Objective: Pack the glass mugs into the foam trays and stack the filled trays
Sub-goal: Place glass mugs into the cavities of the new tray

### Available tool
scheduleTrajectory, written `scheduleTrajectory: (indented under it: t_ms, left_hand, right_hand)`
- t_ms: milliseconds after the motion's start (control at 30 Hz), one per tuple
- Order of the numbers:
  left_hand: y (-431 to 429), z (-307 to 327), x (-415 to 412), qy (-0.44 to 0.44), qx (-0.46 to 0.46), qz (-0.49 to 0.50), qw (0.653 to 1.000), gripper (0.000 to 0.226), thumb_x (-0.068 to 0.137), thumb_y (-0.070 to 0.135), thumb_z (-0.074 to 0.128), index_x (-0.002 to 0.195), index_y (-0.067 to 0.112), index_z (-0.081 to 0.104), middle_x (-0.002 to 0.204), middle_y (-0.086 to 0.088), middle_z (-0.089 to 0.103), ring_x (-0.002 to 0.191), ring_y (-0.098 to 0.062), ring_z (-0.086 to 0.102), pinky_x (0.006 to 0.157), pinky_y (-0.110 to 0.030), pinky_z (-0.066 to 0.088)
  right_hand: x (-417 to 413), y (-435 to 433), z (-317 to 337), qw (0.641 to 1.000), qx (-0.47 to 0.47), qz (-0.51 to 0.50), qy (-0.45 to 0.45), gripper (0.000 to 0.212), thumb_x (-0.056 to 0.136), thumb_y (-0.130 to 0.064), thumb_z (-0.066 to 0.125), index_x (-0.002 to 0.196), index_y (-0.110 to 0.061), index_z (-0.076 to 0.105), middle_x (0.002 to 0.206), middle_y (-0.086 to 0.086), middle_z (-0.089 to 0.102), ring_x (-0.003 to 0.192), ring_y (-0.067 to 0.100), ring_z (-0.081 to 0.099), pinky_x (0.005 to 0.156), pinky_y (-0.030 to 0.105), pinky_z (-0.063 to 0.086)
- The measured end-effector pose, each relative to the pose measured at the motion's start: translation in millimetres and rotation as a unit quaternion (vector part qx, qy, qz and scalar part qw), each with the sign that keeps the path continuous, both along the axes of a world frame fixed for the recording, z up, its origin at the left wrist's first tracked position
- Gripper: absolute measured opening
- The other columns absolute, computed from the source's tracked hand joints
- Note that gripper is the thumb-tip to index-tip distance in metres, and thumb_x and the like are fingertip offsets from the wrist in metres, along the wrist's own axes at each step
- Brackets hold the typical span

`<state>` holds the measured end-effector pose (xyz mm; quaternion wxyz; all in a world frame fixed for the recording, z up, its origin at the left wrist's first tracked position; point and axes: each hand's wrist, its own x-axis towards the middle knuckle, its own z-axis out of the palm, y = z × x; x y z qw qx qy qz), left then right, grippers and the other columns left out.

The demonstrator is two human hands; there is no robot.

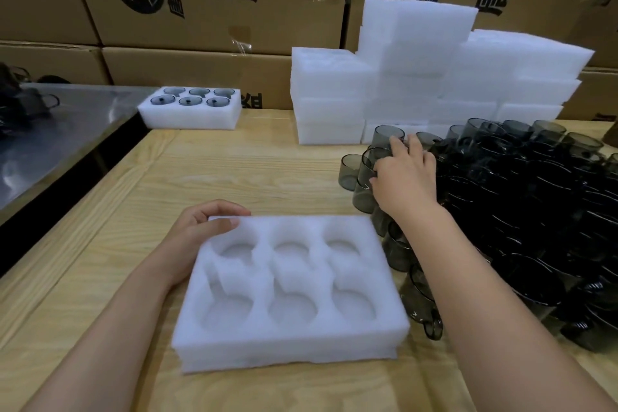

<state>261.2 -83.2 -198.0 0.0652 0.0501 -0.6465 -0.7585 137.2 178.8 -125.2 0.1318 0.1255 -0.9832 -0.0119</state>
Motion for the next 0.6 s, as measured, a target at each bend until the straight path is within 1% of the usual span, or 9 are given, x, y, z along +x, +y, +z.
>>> scheduleTrajectory:
  t_ms: [133, 200, 300, 367, 400, 433, 467, 500, 600]
  left_hand:
    - [0.8, 2.2, 1.0, 0.001, -0.004, -0.005, 1.000, 0.016, 0.066, 0.004, 0.071, 0.081, 0.011, 0.074, 0.081, -0.012, 0.070, 0.066, -0.024, 0.067, 0.056, -0.029, 0.056]
    - [1.1, 2.4, 1.2, 0.001, -0.005, -0.003, 1.000, 0.017, 0.066, 0.004, 0.070, 0.081, 0.011, 0.074, 0.081, -0.013, 0.070, 0.067, -0.024, 0.067, 0.056, -0.029, 0.056]
    - [1.6, 3.4, 1.5, -0.002, 0.001, -0.004, 1.000, 0.016, 0.067, 0.009, 0.068, 0.082, 0.010, 0.074, 0.082, -0.013, 0.070, 0.067, -0.025, 0.067, 0.056, -0.030, 0.056]
    - [1.9, 4.0, 1.9, -0.001, -0.001, -0.007, 1.000, 0.016, 0.067, 0.003, 0.071, 0.081, 0.011, 0.074, 0.081, -0.013, 0.070, 0.066, -0.024, 0.067, 0.056, -0.029, 0.056]
    - [2.2, 4.2, 2.0, 0.000, -0.002, -0.006, 1.000, 0.015, 0.068, 0.003, 0.070, 0.080, 0.011, 0.074, 0.080, -0.012, 0.070, 0.066, -0.024, 0.067, 0.056, -0.029, 0.056]
    - [2.8, 4.6, 2.3, 0.001, -0.001, -0.004, 1.000, 0.014, 0.070, 0.005, 0.067, 0.080, 0.011, 0.075, 0.080, -0.012, 0.070, 0.066, -0.023, 0.067, 0.056, -0.028, 0.056]
    - [3.2, 4.7, 2.3, 0.001, -0.001, -0.001, 1.000, 0.015, 0.071, 0.005, 0.064, 0.079, 0.011, 0.075, 0.079, -0.011, 0.070, 0.065, -0.023, 0.067, 0.056, -0.028, 0.055]
    - [3.6, 5.0, 2.3, 0.001, -0.001, 0.001, 1.000, 0.015, 0.071, 0.006, 0.063, 0.079, 0.011, 0.074, 0.079, -0.011, 0.070, 0.065, -0.023, 0.067, 0.055, -0.028, 0.055]
    - [3.8, 5.4, 2.6, -0.001, 0.001, 0.000, 1.000, 0.015, 0.071, 0.006, 0.063, 0.079, 0.011, 0.074, 0.078, -0.011, 0.070, 0.064, -0.022, 0.067, 0.054, -0.027, 0.055]
  right_hand:
    - [-1.5, 2.3, 2.4, 0.999, -0.025, 0.040, 0.014, 0.026, 0.094, -0.022, 0.053, 0.116, -0.013, 0.063, 0.153, 0.005, 0.027, 0.144, 0.025, 0.006, 0.114, 0.044, 0.007]
    - [2.8, 3.4, 11.6, 0.995, -0.067, 0.070, 0.034, 0.025, 0.094, -0.023, 0.052, 0.107, -0.007, 0.066, 0.146, 0.007, 0.038, 0.140, 0.026, 0.020, 0.111, 0.040, 0.015]
    - [17.4, 7.1, 30.3, 0.976, -0.183, 0.116, 0.015, 0.031, 0.090, -0.021, 0.058, 0.068, 0.000, 0.059, 0.133, 0.010, 0.054, 0.123, 0.027, 0.046, 0.087, 0.026, 0.032]
    - [30.2, 11.9, 39.7, 0.956, -0.258, 0.132, -0.041, 0.036, 0.087, -0.022, 0.063, 0.068, 0.009, 0.059, 0.121, 0.012, 0.063, 0.113, 0.017, 0.055, 0.069, 0.017, 0.028]
    - [36.1, 14.3, 42.9, 0.947, -0.279, 0.141, -0.072, 0.036, 0.086, -0.024, 0.065, 0.073, 0.010, 0.061, 0.115, 0.014, 0.065, 0.107, 0.017, 0.058, 0.077, 0.018, 0.041]
    - [40.9, 16.8, 44.5, 0.938, -0.293, 0.151, -0.104, 0.036, 0.084, -0.026, 0.067, 0.075, 0.009, 0.062, 0.111, 0.017, 0.066, 0.103, 0.022, 0.061, 0.092, 0.019, 0.041]
    - [45.4, 18.7, 45.5, 0.930, -0.304, 0.158, -0.132, 0.035, 0.082, -0.028, 0.069, 0.074, 0.006, 0.064, 0.105, 0.017, 0.067, 0.100, 0.026, 0.062, 0.086, 0.029, 0.047]
    - [49.2, 19.7, 46.1, 0.923, -0.311, 0.164, -0.156, 0.033, 0.080, -0.030, 0.071, 0.071, 0.001, 0.066, 0.099, 0.013, 0.070, 0.097, 0.025, 0.064, 0.084, 0.033, 0.049]
    - [58.1, 19.6, 43.8, 0.918, -0.308, 0.169, -0.184, 0.027, 0.071, -0.037, 0.078, 0.063, -0.016, 0.064, 0.066, -0.009, 0.067, 0.064, 0.000, 0.061, 0.056, 0.023, 0.045]
